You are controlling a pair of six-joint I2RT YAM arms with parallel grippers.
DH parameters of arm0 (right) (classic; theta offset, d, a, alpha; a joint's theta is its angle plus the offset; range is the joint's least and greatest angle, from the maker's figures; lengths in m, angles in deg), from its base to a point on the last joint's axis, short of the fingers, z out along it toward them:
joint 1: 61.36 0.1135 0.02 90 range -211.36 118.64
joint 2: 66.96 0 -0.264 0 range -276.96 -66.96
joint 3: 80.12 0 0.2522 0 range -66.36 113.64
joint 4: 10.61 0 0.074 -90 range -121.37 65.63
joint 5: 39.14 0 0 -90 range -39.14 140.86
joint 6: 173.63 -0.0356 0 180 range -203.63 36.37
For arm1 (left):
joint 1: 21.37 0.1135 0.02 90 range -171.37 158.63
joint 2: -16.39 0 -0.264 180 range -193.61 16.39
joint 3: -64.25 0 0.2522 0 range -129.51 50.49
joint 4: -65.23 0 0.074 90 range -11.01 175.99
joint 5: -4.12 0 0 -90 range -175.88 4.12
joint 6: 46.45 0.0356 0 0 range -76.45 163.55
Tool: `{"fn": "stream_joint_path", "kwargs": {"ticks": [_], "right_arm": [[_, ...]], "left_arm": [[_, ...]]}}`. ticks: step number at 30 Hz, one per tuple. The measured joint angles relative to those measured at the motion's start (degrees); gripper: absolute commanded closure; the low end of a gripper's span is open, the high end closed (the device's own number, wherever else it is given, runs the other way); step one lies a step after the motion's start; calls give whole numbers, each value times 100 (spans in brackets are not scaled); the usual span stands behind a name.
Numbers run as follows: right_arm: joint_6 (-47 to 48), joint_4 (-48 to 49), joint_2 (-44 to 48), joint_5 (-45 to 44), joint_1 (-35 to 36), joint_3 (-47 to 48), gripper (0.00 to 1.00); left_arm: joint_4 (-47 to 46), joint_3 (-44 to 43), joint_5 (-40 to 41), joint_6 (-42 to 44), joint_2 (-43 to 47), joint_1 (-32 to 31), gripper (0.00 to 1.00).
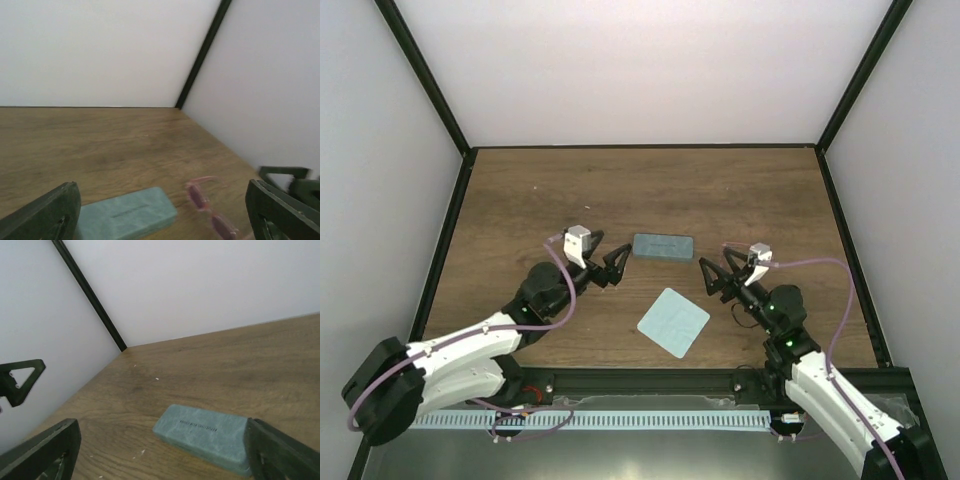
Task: Organize the sunglasses
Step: Adjust the sunglasses case at the center of the board.
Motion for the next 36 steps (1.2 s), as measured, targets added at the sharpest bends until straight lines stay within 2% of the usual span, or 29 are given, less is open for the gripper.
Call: {"fn": "stream_joint_path", "kwargs": {"ticks": [1, 2, 5, 6, 7, 8, 10, 11, 13, 14, 15, 17, 18, 20, 21, 23, 24, 25, 26, 27, 29, 31, 34, 36], "right_arm": [[-39, -24, 37, 2, 0, -55, 25], [-42, -35, 68, 9, 2, -107, 35], [-87, -85, 109, 42, 11, -221, 74], [-92, -98, 87, 48, 13, -225, 87], [-101, -103, 50, 63, 11, -225, 94], [-81, -103, 9, 66, 13, -225, 98], [-127, -107, -190, 68, 13, -225, 96], [-111, -105, -299, 63, 15, -225, 82], [-103, -103, -660, 61, 31, -203, 39], [-76, -94, -857, 52, 46, -177, 27], [-55, -52, -1086, 50, 74, -149, 21], [15, 13, -1521, 50, 122, -61, 16], [98, 28, -1818, 46, 142, 59, 14], [199, 42, -2269, 28, 157, 343, 13], [273, 59, -2529, 20, 157, 551, 13], [439, 114, -3169, -4, 160, 1132, 15], [507, 116, -3447, -22, 162, 1405, 19], [562, 133, -3663, -50, 162, 1620, 28], [621, 140, -3895, -76, 162, 1862, 46], [675, 157, -4107, -114, 164, 2087, 62], [723, 177, -4470, -155, 164, 2468, 80], [723, 160, -4850, -160, 170, 2855, 89], [739, 59, -5416, -216, 177, 3410, 93], [723, -17, -5796, -282, 181, 3751, 92]], "left_arm": [[-9, -39, 127, 2, -133, 0, 24], [-17, -79, 254, 20, -269, 0, 38], [-22, -203, 439, 33, -621, -2, 77], [-24, -247, 483, 44, -734, -4, 86], [-26, -286, 516, 48, -833, -11, 94], [-35, -313, 581, 52, -918, -22, 96], [-52, -330, 680, 76, -1043, -48, 95], [-50, -330, 741, 90, -1091, -63, 83], [-46, -330, 868, 94, -1165, -76, 48], [-44, -330, 933, 122, -1182, -79, 31], [-46, -328, 1001, 136, -1191, -81, 14], [-66, -321, 1121, 155, -1193, -81, 2], [-92, -304, 1172, 177, -1193, -81, 0], [-129, -232, 1261, 251, -1187, -81, 0], [-125, -195, 1296, 280, -1176, -81, 8], [-42, -103, 1357, 334, -1104, -81, 39], [-17, -76, 1368, 297, -1056, -81, 56], [11, -57, 1370, 306, -1001, -81, 73], [13, -46, 1373, 304, -955, -81, 85], [15, -37, 1379, 306, -916, -81, 91], [-2, -13, 1390, 308, -879, -81, 96], [11, 24, 1419, 299, -883, -81, 96], [116, 28, 1554, 280, -892, -85, 96], [151, 31, 1657, 271, -892, -85, 87]]}}
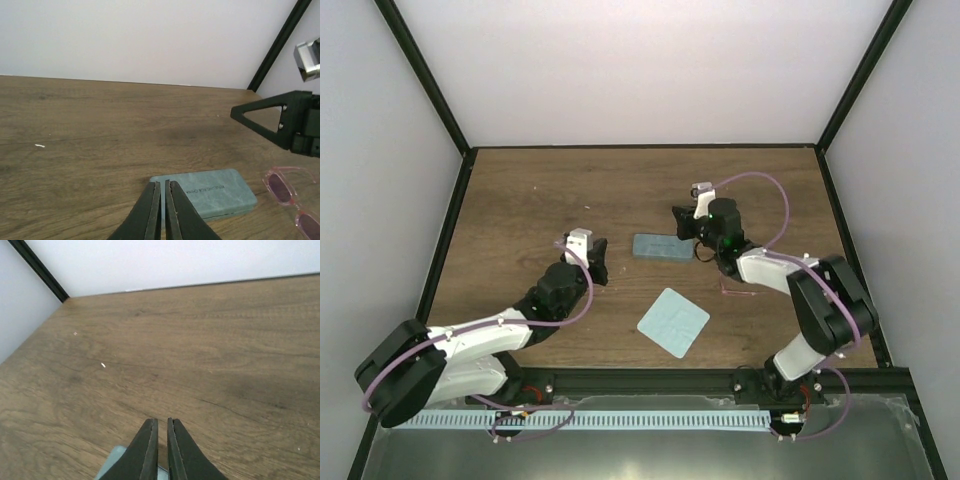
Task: Organize the sunglasses
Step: Adjust the sunglasses case at the center of the board.
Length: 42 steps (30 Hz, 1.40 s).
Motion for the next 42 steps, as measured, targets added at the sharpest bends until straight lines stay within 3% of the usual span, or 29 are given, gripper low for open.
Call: {"fn": "stream_joint_path", "kwargs": {"ticks": [2, 6, 11, 23, 29, 33, 37, 40, 42], "right_arm": [[-7, 35, -258, -68, 0, 101, 91], [-70, 120, -562, -151, 0, -17, 90], [-227, 391, -870, -142, 0, -369, 84], [-442, 1023, -1045, 592, 39, -898, 76], [-444, 986, -846, 994, 411, -1027, 73], [-415, 850, -396, 787, 566, -1073, 84], [-525, 387, -149, -81, 566, -859, 85], [-675, 201, -162, -678, 546, -774, 82], [-782, 120, -223, -1005, 529, -774, 79]], "left_arm": [[11, 2, 96, -31, 0, 0, 75], [-7, -2, 114, -170, -50, 0, 63], [31, -4, -175, -337, -92, 0, 40], [-229, -160, -529, -413, -861, 0, 34], [-415, -188, -688, -415, -1069, 0, 33], [-492, -188, -708, -413, -1056, 0, 33], [-485, -188, -708, -391, -960, 0, 31], [-468, -188, -704, -337, -837, 0, 23], [-442, -188, -704, -295, -743, 0, 6]]}}
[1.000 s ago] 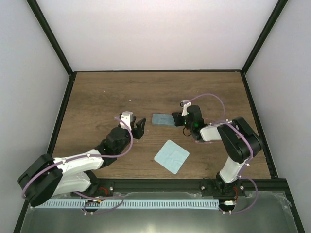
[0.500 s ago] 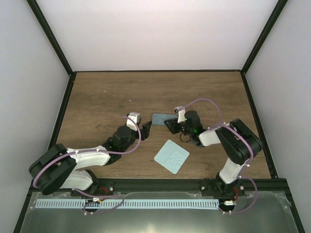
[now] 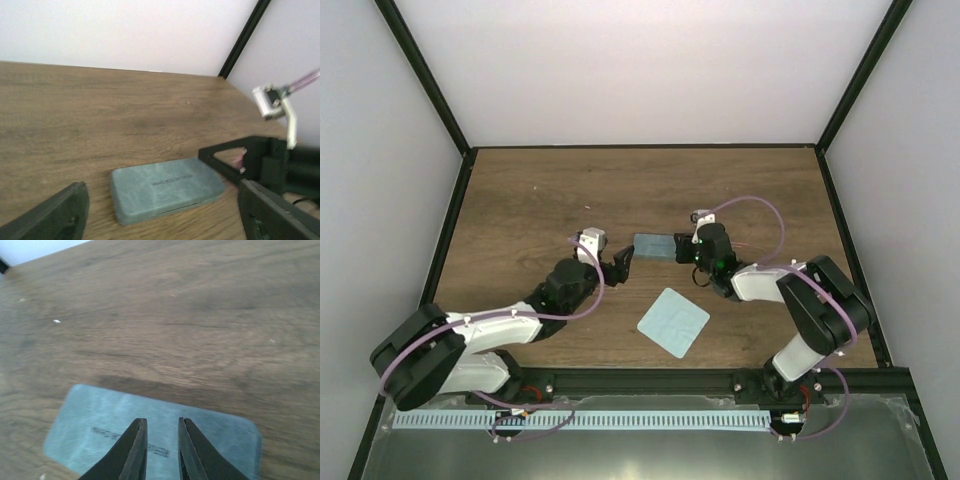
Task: Organize the sunglasses
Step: Adjust the sunglasses case at the center of the board.
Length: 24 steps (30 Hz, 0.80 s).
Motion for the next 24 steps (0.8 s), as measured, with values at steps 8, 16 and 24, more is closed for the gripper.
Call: {"fn": "stream_joint_path", "kwargs": {"ticks": [8, 16, 24], "right_arm": [[-144, -155, -70, -804, 0, -229, 63], [-83, -90, -177, -704, 0, -267, 52], [22, 13, -468, -125, -26, -181, 52]], "left_arm": [[15, 24, 2, 70, 385, 0, 0], [39, 24, 7, 103, 365, 0, 0], [37, 24, 2, 142, 341, 0, 0]]}}
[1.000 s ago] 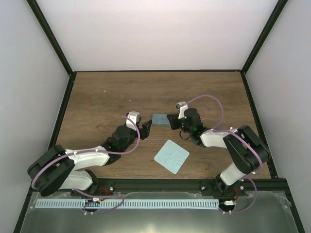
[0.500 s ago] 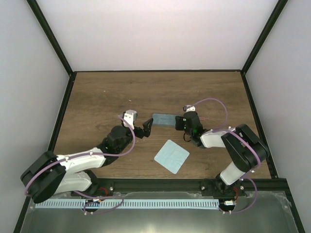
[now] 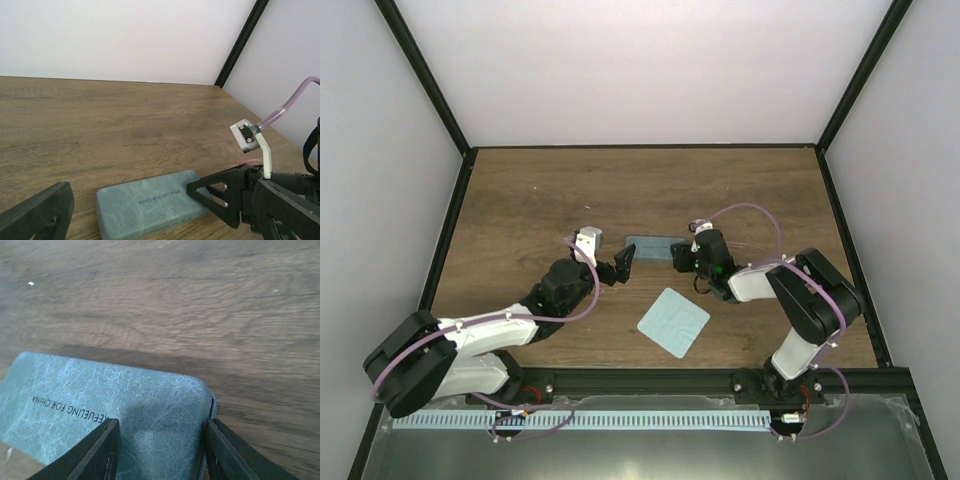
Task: Organize the sunglasses
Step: Adjust the sunglasses case at the center of the board.
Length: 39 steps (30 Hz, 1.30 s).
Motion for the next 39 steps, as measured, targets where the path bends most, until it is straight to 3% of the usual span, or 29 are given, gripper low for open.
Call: {"fn": "stream_joint_path", "kwargs": {"ticks": [14, 20, 25, 31, 35, 39], "right_arm": [[70, 107, -170, 1174, 1099, 52, 47], [155, 96, 44, 1478, 1373, -17, 25], [529, -26, 708, 1137, 1523, -79, 7], [1261, -313, 487, 490, 1532, 299, 0], [1707, -501, -26, 210, 1532, 841, 0], [2017, -643, -452, 118, 1534, 1305, 1]], "left_arm": [[-2, 98, 199, 13, 105, 0, 0], [138, 223, 581, -61, 409, 35, 0], [472, 540, 785, -466, 1342, 645, 0], [743, 990, 769, -1040, 2330, 1392, 0], [833, 1008, 715, -1209, 2253, 1528, 0], [841, 931, 575, -1335, 1635, 1626, 0]]}}
